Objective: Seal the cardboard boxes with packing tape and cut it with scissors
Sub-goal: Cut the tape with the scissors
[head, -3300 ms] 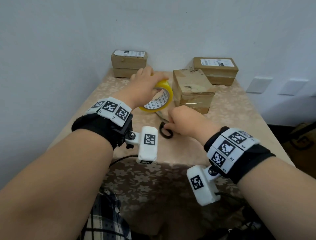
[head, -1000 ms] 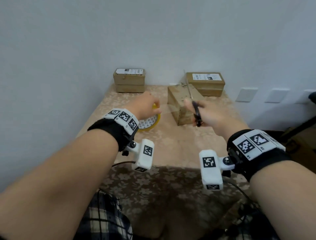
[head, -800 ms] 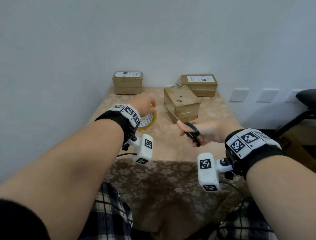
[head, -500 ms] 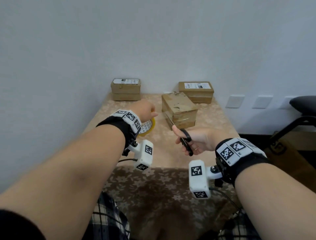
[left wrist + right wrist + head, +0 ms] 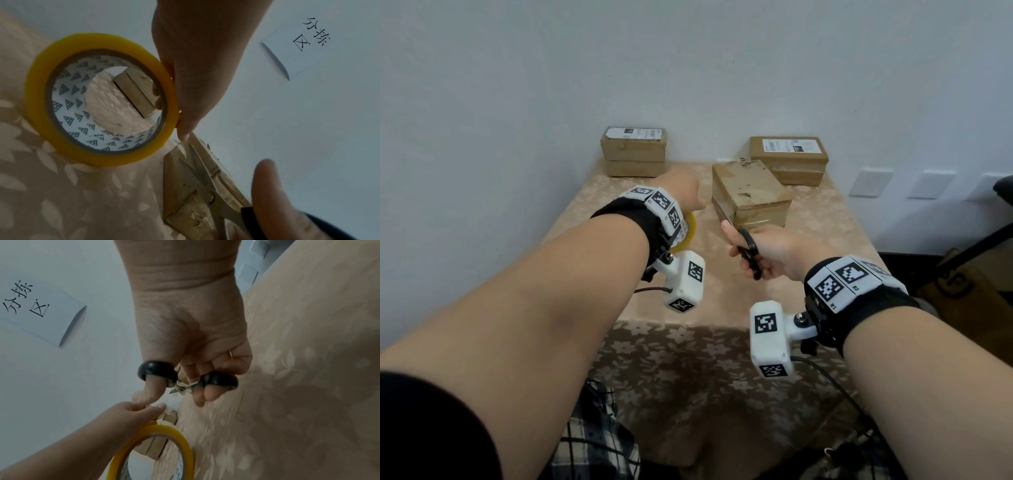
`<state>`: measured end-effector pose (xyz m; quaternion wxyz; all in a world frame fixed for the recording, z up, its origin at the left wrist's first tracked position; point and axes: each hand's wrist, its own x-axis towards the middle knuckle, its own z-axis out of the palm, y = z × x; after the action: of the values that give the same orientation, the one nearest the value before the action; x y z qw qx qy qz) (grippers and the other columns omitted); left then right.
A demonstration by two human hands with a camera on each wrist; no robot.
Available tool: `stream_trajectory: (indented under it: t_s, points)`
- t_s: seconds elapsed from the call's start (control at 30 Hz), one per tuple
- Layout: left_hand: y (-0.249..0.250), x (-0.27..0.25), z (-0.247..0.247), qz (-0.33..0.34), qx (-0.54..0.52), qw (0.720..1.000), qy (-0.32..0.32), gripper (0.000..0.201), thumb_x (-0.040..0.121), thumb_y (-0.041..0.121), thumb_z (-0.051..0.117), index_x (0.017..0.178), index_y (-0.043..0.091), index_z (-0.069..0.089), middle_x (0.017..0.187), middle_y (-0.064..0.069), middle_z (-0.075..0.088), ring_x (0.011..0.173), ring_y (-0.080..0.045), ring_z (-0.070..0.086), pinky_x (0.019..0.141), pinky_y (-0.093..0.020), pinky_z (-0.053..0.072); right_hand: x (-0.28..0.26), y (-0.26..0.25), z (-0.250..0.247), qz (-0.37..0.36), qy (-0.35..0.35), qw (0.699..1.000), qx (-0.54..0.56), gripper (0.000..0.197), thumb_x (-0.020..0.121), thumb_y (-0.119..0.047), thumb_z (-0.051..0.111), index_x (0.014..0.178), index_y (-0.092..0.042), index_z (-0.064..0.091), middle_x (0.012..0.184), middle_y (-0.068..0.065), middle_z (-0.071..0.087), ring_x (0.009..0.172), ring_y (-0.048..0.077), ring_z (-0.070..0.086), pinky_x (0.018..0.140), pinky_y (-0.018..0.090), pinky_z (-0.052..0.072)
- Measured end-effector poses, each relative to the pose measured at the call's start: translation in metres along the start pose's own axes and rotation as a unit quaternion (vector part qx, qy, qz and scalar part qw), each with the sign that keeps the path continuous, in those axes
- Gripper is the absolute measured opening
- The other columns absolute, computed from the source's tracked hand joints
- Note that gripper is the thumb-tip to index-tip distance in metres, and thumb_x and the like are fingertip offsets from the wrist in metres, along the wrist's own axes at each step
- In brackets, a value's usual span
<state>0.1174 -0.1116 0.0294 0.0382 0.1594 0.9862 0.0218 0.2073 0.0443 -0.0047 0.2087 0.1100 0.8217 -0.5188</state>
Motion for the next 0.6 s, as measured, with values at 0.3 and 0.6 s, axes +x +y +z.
stream_trajectory:
  t_s: [0.3, 0.6]
  points:
    - [0.0010, 0.0007, 0.0036, -0.033, -0.004, 0.998, -0.058, 0.036, 0.101, 0.024, 0.039, 0.117, 0.001, 0.062, 0.116, -0.014, 0.063, 0.103, -0.027, 0.059, 0.085, -0.034, 0.045, 0.0029, 0.0039, -0.0022, -0.037, 0.022, 0.999, -0.011, 0.058, 0.078, -0.068, 0.058, 0.087, -0.011, 0.062, 0.050, -0.005, 0.052, 0.040, 0.009, 0.047, 0.047, 0.021, 0.026]
    - [-0.0054, -0.0009, 0.0066, -0.035, -0.029, 0.999, -0.014, 0.034, 0.095, 0.030, 0.052, 0.108, 0.003, 0.067, 0.106, -0.014, 0.067, 0.100, -0.028, 0.062, 0.081, -0.035, 0.048, 0.0020, 0.0031, -0.0025, -0.053, 0.041, 0.997, -0.034, 0.058, 0.078, -0.066, 0.061, 0.087, -0.009, 0.064, 0.053, -0.002, 0.051, 0.044, 0.012, 0.045, 0.042, 0.020, 0.026]
